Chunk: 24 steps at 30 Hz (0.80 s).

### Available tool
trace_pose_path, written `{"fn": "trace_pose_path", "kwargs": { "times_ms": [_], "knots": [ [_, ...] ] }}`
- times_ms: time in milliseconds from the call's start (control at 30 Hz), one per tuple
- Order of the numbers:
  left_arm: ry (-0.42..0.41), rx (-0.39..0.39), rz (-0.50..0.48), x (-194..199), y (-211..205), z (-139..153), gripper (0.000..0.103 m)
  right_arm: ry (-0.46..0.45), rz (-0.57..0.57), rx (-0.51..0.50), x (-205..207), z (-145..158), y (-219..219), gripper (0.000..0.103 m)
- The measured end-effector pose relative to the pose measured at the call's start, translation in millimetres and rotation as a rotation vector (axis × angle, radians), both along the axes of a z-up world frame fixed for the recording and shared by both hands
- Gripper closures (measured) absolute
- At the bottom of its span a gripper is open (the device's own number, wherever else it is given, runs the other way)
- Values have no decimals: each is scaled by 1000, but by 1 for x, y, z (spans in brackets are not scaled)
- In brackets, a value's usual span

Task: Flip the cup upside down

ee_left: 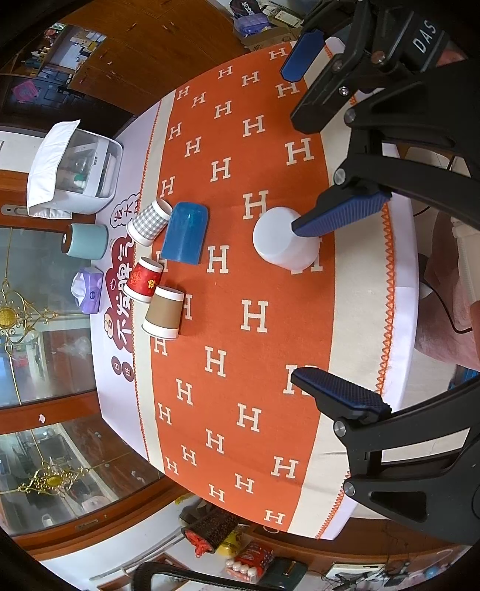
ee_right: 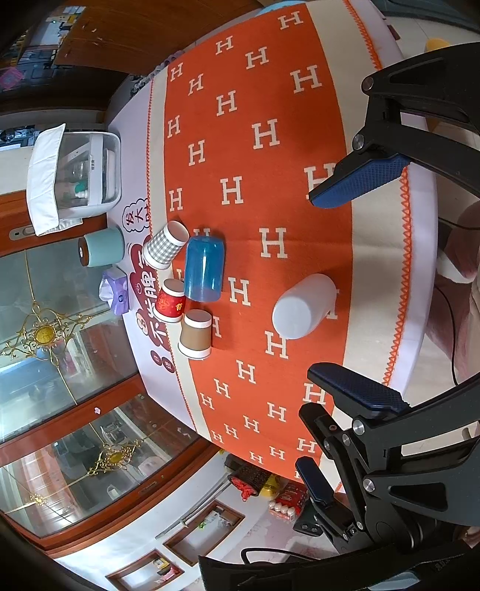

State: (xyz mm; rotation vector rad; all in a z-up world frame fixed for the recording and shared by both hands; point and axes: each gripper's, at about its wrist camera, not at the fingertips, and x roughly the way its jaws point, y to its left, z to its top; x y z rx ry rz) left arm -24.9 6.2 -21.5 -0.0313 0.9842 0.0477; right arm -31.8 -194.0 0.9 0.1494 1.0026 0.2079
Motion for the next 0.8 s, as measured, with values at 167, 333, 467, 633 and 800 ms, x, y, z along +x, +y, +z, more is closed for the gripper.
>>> {"fn": "trace_pose_path", "kwargs": {
  "times_ms": [167,333,467,633,800],
  "knots": [
    [4,-1,0,-2,2,-2,32,2,0,0,0,0,0,16],
    [5,0,1,-3,4,-4,32,3,1,2,-2,-1,-1,16],
    [5,0,1,-4,5,-4,32,2,1,1,0,0,-1,16],
    [8,1,2,-5,6,-5,32,3,0,-2,0,0,-1,16],
    [6,3,2,-6,6,-6,32,12,-4,-1,-8,-1,-3,16]
  ]
}}
